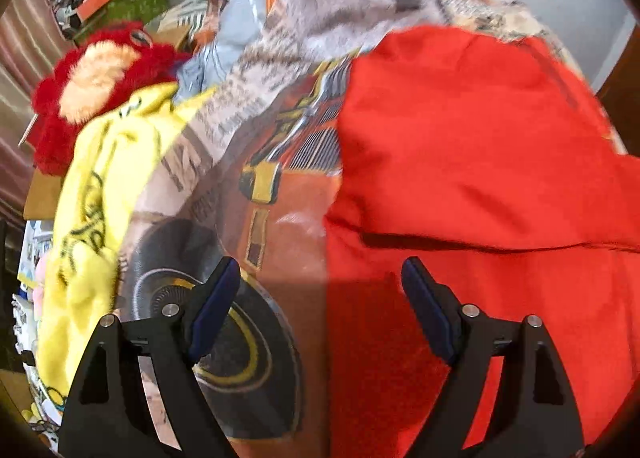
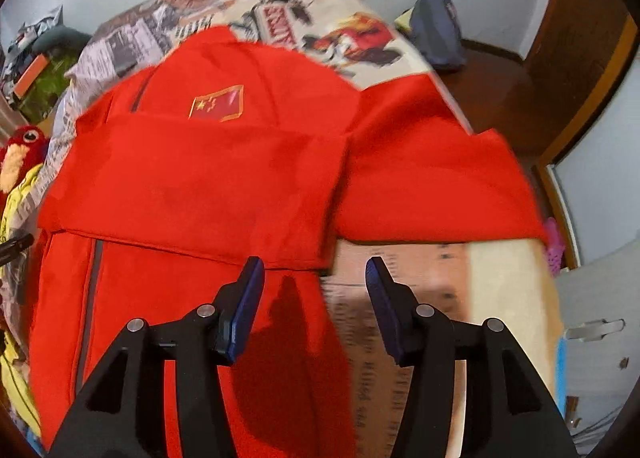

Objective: Fold large clothes

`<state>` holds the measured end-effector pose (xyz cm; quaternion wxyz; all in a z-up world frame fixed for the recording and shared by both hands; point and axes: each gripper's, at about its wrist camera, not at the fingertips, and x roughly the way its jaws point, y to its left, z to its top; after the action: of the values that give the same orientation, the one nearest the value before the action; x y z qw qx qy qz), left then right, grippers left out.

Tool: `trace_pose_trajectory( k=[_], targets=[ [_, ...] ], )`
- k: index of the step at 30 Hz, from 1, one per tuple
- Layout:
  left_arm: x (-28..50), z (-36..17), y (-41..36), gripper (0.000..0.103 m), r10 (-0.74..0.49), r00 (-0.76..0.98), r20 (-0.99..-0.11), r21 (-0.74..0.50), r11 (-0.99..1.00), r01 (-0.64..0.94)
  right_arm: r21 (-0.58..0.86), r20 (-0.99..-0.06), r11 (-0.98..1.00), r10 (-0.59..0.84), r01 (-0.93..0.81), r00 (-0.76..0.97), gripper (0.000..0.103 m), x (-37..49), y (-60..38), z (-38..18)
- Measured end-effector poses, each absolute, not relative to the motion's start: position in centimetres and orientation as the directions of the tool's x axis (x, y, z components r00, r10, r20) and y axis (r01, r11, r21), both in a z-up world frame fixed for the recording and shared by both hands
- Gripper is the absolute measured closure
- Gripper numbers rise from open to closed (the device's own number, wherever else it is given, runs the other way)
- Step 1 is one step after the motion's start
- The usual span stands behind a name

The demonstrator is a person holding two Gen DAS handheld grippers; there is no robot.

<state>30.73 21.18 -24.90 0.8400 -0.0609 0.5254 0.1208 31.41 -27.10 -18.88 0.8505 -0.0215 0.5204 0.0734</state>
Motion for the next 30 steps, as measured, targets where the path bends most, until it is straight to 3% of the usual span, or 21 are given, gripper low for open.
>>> trace_pose_trajectory(
  k=[11,18,25,28,30],
  targets=[
    [33.7,-18.8,14.7,0.019,0.034,0.572,-0.819,-0.072,0.984,-0.162,0.221,-0.835,0.973,0.155,0.064,0.528,0.054,31.7,-35.8,-17.1],
    [37.2,-21.1,9.8,0.019,-0.036,0.560,-0.827,-0.096,0.992,-0.078,0.276,-0.878,0.931,0.144,0.238,0.456,0.054,35.1,-40.6,-22.4],
    [39.8,-25.0,7.0,0.019,-0.103,0.505,-0.857,-0.145,0.988,-0.045,0.476,-0.813,0.802,0.245,0.361,0.529,0.054,37.2,-44.7,-25.2],
    [40.2,-26.1,6.6,0.018,-0.118,0.496,-0.860,-0.163,0.985,-0.048,0.509,-0.801,0.766,0.254,0.393,0.541,0.054,38.0,-45.4,-25.9],
    [40.2,-26.6,6.9,0.012,-0.131,0.503,-0.854,-0.190,0.980,-0.067,0.505,-0.802,0.763,0.243,0.403,0.545,0.054,38.9,-45.6,-26.0]
  ],
)
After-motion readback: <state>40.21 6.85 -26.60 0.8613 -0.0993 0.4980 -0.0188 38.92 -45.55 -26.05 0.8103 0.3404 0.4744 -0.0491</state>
